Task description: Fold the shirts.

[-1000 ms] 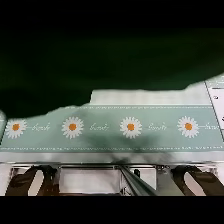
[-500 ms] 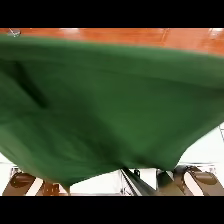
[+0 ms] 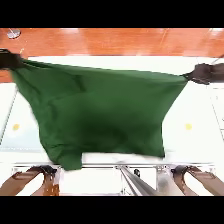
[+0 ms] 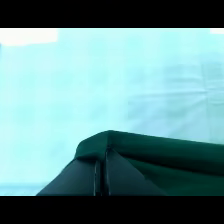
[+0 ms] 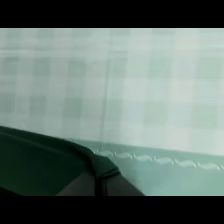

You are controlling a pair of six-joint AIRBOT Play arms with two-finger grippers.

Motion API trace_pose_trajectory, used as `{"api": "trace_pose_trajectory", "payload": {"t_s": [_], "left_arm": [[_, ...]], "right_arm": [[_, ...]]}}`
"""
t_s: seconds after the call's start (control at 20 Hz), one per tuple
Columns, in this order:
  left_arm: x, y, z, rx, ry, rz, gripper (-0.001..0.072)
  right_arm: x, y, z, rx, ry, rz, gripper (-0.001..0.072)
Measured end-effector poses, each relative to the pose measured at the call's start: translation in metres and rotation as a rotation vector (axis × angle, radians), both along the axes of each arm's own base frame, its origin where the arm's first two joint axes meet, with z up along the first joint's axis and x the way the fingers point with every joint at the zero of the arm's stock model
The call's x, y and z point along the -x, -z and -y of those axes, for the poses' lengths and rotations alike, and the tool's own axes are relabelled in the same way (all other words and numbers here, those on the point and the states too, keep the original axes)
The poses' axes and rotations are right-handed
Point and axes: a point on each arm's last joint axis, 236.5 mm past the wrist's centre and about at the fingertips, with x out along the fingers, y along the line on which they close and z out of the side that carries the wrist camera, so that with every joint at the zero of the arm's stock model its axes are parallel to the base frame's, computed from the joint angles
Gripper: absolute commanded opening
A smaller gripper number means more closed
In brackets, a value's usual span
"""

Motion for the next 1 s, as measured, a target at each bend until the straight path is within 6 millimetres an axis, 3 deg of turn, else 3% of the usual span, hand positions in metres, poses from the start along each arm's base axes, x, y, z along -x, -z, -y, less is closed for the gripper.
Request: {"api": "trace_pose_trajectory", "payload": {"t_s": [0.15,0.3,0.4,0.5,0.6,0.7,0.85,1.0], "left_arm": [[-0.044,0.054,0.004,0.065,-0.040,-0.052,0.0017],[-0.073,0.104,0.006,0.130,-0.100,-0.106,0.0018],[-0.085,0.129,0.009,0.170,-0.129,-0.137,0.0018],[-0.090,0.145,0.012,0.203,-0.150,-0.163,0.0018],[-0.089,0.148,0.012,0.208,-0.149,-0.186,0.0018],[-0.078,0.146,0.008,0.173,-0.118,-0.234,0.0018],[-0.047,0.155,0.004,0.117,-0.064,-0.365,0.0018],[-0.010,0.182,0.002,0.084,-0.017,-0.527,0.0018]], "right_arm": [[-0.056,0.042,0.000,-0.053,0.029,-0.039,0.0035],[-0.105,0.073,-0.002,-0.106,0.052,-0.059,0.0035],[-0.129,0.093,-0.007,-0.152,0.060,-0.082,0.0035],[-0.140,0.107,-0.012,-0.193,0.064,-0.107,0.0036],[-0.138,0.113,-0.014,-0.219,0.046,-0.141,0.0035],[-0.123,0.120,-0.014,-0.221,-0.004,-0.205,0.0035],[-0.085,0.135,-0.014,-0.195,-0.094,-0.347,0.0035],[-0.048,0.159,-0.012,-0.165,-0.148,-0.493,0.0035]]}}
